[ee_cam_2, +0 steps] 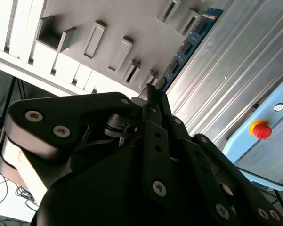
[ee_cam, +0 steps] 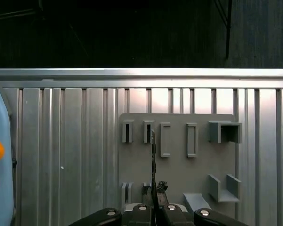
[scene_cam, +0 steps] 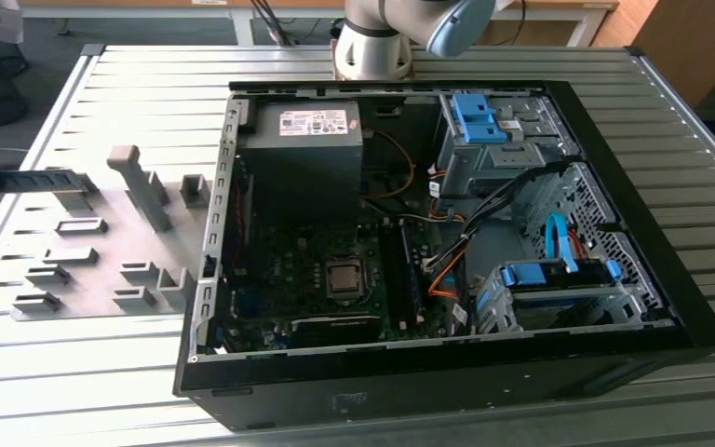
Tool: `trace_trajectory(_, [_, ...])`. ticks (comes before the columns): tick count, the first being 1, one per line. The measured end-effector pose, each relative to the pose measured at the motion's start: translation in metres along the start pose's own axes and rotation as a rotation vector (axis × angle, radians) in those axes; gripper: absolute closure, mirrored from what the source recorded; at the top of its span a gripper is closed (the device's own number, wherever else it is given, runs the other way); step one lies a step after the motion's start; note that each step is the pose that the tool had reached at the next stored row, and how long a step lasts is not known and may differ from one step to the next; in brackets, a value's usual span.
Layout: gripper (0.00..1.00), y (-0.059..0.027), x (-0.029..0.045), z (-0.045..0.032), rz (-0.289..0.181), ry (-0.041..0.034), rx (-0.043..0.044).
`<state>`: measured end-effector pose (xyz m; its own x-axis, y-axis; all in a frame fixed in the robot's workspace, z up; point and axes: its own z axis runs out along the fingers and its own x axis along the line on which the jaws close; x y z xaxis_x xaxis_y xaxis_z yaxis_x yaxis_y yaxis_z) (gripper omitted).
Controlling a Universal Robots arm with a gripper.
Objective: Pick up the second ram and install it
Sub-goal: 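Pick up the second ram and move it above second insertion slot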
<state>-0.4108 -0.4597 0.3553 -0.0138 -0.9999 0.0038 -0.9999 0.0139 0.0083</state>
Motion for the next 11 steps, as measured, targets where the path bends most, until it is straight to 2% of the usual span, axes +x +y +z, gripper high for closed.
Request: trace_trajectory(11, [0.85, 0.0001, 0.0001, -0.0149, 0.0, -0.0001, 0.0001])
